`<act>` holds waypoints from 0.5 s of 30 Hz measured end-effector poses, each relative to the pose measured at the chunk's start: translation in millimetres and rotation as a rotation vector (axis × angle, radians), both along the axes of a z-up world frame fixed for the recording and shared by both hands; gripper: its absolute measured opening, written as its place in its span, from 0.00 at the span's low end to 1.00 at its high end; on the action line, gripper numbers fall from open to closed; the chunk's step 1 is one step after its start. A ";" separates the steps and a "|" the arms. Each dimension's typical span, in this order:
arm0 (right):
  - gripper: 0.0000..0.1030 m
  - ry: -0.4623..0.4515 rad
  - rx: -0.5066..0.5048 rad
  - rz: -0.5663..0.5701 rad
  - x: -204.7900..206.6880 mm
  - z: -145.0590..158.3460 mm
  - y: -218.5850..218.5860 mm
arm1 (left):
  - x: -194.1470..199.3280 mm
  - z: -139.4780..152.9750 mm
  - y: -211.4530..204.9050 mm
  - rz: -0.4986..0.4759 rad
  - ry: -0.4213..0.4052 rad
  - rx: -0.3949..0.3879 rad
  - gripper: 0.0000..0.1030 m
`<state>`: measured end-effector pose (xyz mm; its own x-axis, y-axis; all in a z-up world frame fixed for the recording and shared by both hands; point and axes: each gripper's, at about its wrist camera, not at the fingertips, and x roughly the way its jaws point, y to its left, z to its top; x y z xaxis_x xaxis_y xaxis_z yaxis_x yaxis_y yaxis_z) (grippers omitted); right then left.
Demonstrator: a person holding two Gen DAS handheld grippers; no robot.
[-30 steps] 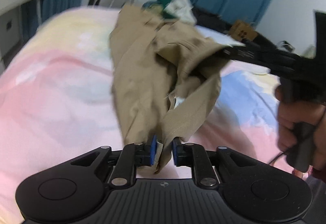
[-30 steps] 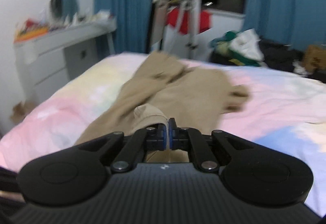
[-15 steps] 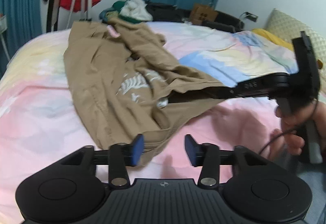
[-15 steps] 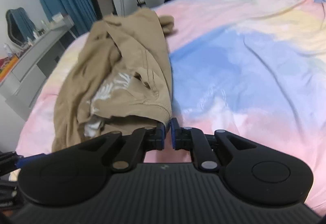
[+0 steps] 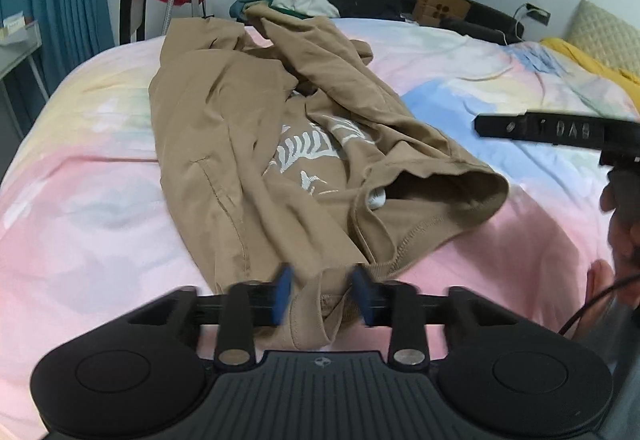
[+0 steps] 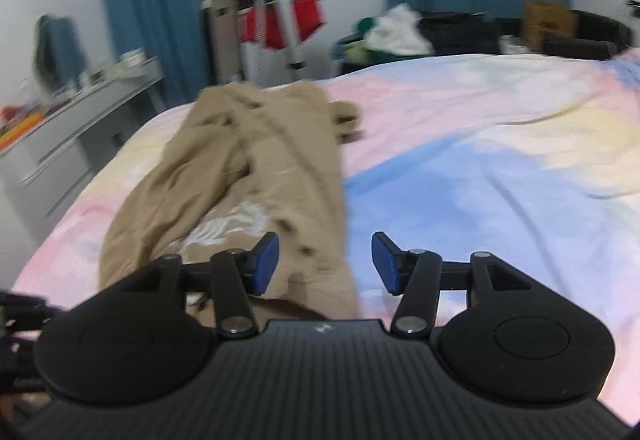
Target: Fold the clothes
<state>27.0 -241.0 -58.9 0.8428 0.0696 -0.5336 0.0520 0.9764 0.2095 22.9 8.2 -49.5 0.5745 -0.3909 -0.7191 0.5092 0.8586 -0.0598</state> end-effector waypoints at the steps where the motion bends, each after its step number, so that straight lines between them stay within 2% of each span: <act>1: 0.52 0.009 0.005 0.038 4.4 -1.6 3.5 | 0.6 1.0 1.0 -0.003 -0.010 -0.001 0.06; 4: 0.52 0.015 -0.064 0.136 8.6 -3.7 22.4 | -7.4 17.4 6.5 -0.038 -0.078 -0.034 0.01; 7: 0.55 0.008 -0.200 0.227 4.6 -6.9 47.5 | -21.6 38.1 19.7 -0.076 -0.120 -0.126 0.01; 10: 0.60 0.010 -0.283 0.277 2.4 -11.1 61.9 | -32.0 51.4 32.0 -0.103 -0.135 -0.197 0.01; 12: 0.60 0.030 -0.341 0.270 4.3 -14.8 66.8 | -35.3 55.9 37.0 -0.118 -0.137 -0.215 0.01; 14: 0.60 0.068 -0.396 0.208 9.9 -21.4 63.1 | -36.0 56.5 38.1 -0.125 -0.140 -0.192 0.01; 15: 0.60 0.097 -0.391 0.164 14.7 -24.7 56.6 | -34.4 54.7 38.9 -0.119 -0.126 -0.188 0.01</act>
<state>41.6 -184.4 -83.7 0.7822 -0.0246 -0.6226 -0.1091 0.9784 -0.1757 -11.4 47.2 5.2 0.5971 -0.5812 -0.5529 0.6198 0.7718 -0.1421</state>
